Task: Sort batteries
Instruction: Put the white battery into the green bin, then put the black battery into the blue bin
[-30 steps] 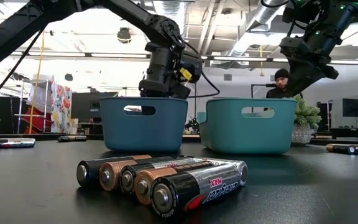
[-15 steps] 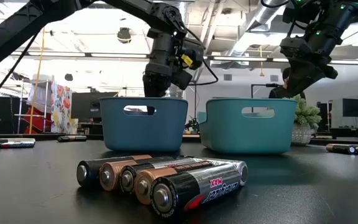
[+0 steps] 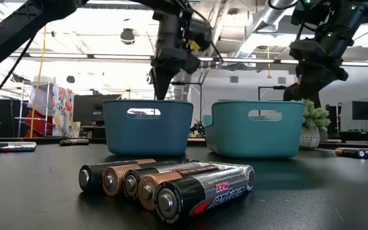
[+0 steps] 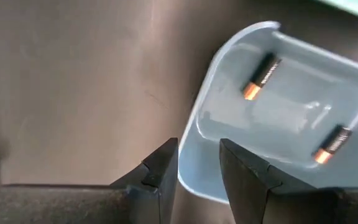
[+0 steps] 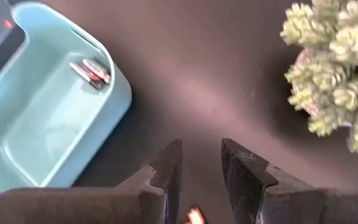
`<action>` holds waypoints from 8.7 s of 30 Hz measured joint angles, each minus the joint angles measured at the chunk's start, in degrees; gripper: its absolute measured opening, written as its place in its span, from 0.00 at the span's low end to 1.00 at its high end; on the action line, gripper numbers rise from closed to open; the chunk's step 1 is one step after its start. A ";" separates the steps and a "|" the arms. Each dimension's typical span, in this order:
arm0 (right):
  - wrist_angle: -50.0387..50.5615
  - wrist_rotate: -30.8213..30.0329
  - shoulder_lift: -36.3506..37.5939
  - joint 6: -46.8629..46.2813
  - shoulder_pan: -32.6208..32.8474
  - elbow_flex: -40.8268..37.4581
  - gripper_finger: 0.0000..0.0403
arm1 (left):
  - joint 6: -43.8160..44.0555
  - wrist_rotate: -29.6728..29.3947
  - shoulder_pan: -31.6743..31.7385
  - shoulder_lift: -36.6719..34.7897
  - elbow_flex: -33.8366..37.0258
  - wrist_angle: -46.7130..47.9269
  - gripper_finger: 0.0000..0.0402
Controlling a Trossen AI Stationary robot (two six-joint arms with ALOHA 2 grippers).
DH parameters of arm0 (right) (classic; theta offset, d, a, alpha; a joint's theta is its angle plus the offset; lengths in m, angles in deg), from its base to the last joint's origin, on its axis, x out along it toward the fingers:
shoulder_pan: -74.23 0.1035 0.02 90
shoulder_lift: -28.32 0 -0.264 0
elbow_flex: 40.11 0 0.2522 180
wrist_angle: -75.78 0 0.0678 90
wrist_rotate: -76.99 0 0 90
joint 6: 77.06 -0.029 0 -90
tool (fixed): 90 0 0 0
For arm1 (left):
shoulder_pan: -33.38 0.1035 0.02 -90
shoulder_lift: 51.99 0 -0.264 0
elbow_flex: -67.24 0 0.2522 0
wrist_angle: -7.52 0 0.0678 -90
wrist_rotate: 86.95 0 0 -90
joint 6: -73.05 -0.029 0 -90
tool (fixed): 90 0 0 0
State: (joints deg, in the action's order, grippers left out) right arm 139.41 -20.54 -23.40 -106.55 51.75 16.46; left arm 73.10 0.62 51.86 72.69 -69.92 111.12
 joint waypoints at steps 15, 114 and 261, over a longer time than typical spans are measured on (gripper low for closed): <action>5.45 -0.02 0.00 0.19 4.88 0.02 0.32 | 10.61 -13.04 -2.84 -16.24 -0.32 -0.60 0.28; -3.76 -0.12 0.00 -15.70 9.16 0.02 0.32 | -18.27 -11.33 45.75 -15.16 48.02 -31.52 0.28; 2.92 -2.97 -0.02 -17.07 32.63 0.02 0.32 | 9.48 -2.74 -15.68 14.77 -11.54 -30.47 0.34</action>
State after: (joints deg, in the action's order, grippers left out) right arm 142.33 -23.52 -23.42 -123.62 84.38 16.48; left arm 82.59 -2.12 36.18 87.46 -81.46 80.65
